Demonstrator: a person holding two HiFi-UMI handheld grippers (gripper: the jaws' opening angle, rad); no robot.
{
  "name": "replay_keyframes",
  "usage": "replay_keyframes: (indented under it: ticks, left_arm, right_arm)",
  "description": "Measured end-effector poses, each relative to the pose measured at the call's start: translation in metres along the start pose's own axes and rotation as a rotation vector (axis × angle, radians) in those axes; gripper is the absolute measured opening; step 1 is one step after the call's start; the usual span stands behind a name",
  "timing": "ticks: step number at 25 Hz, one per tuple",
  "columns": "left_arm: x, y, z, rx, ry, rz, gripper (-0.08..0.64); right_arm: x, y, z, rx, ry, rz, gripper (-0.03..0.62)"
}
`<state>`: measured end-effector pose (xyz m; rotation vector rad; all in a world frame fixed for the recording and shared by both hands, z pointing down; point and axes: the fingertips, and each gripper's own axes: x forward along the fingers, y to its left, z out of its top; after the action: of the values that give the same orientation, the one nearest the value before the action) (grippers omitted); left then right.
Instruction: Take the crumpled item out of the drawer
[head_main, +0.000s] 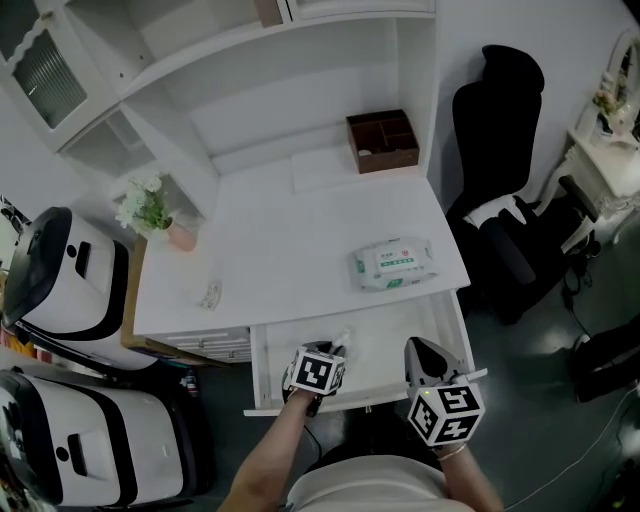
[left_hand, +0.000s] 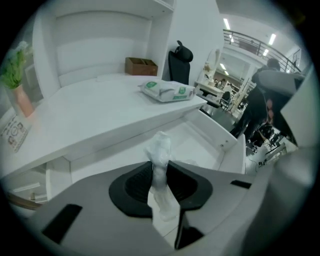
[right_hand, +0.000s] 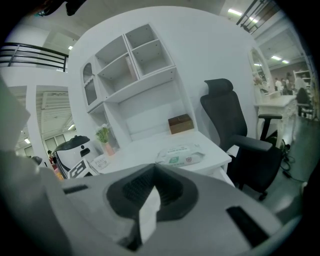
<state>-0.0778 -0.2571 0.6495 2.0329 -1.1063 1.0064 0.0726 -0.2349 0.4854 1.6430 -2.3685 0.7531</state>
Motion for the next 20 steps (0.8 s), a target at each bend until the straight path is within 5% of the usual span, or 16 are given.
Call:
replay_keyframes:
  ticks: [20]
  left_arm:
    - [-0.121,0.007,0.038,-0.065,-0.344,0.105,0.078]
  right_arm:
    - [-0.01,0.031,0.002,-0.025,-0.023,0.056,0.002]
